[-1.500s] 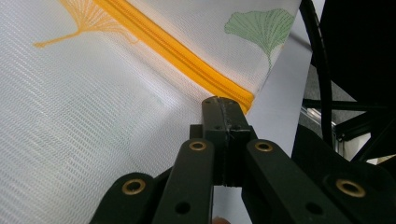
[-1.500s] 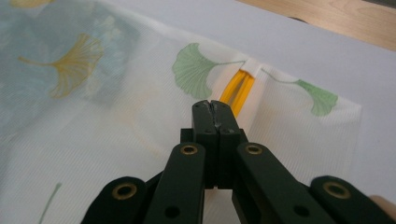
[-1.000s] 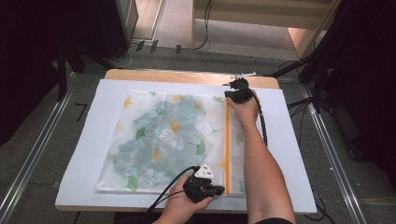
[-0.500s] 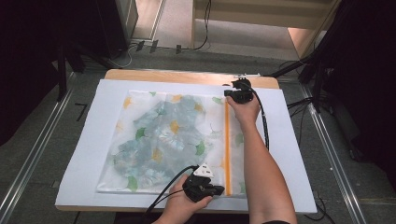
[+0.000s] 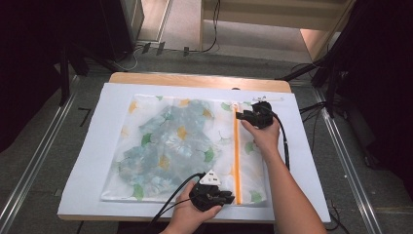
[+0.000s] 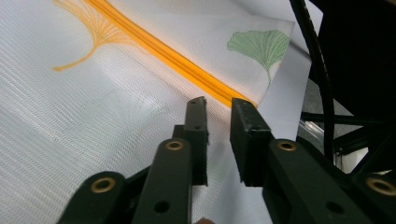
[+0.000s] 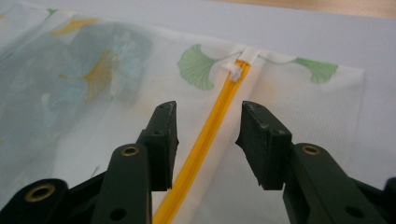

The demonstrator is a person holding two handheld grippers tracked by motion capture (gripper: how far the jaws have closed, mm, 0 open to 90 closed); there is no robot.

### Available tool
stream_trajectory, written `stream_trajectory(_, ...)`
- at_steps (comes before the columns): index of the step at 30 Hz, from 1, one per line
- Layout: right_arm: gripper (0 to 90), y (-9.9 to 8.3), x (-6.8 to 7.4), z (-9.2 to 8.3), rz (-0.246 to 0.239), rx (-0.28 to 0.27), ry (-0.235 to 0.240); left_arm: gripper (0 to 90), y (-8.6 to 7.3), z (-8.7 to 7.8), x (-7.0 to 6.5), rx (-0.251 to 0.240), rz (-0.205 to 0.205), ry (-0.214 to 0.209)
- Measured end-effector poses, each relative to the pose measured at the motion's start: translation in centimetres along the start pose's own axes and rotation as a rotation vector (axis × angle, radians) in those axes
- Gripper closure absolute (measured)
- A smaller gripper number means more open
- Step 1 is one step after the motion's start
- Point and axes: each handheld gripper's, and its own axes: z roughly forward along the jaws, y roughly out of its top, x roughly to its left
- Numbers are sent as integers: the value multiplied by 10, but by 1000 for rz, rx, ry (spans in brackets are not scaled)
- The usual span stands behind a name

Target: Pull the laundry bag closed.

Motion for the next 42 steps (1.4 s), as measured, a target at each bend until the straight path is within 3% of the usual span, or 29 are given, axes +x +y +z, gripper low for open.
stream_trajectory(3, 545, -12, 2, -12, -6, -8, 24, 657, -2, -7, 1, -67, -16, 13)
stream_trajectory(5, 532, -22, 3, -20, 16, -21, 54, 601, -3, -11, 2, -98, -19, 15)
stream_trajectory(8, 507, -35, 8, -29, -5, -24, 73, 531, -3, -15, 3, -114, -17, 21)
stream_trajectory(11, 483, -48, 12, -40, -7, -47, 80, 484, -5, -19, 3, -134, 13, 56)
stream_trajectory(14, 461, -62, 14, -49, -10, -62, 76, 443, -6, -27, 7, -158, 11, 79)
stream_trajectory(19, 416, -85, 18, -60, -40, -50, 64, 379, -7, -47, 23, -175, 27, 145)
stream_trajectory(22, 379, -97, 23, -67, -71, -49, 73, 334, -9, -60, 35, -186, 8, 159)
stream_trajectory(25, 355, -103, 27, -75, -64, -57, 75, 244, -9, -74, 43, -205, -20, 155)
stream_trajectory(30, 306, -112, 33, -89, -63, -63, 92, 133, -10, -100, 57, -244, 9, 171)
stream_trajectory(34, 265, -120, 33, -103, -60, -66, 88, 94, -18, -120, 70, -244, 17, 179)
stream_trajectory(39, 225, -128, 27, -120, -59, -55, 81, 94, -25, -146, 85, -255, -15, 208)
stream_trajectory(42, 216, -133, 21, -127, -50, -53, 76, 88, -29, -160, 89, -267, -1, 216)
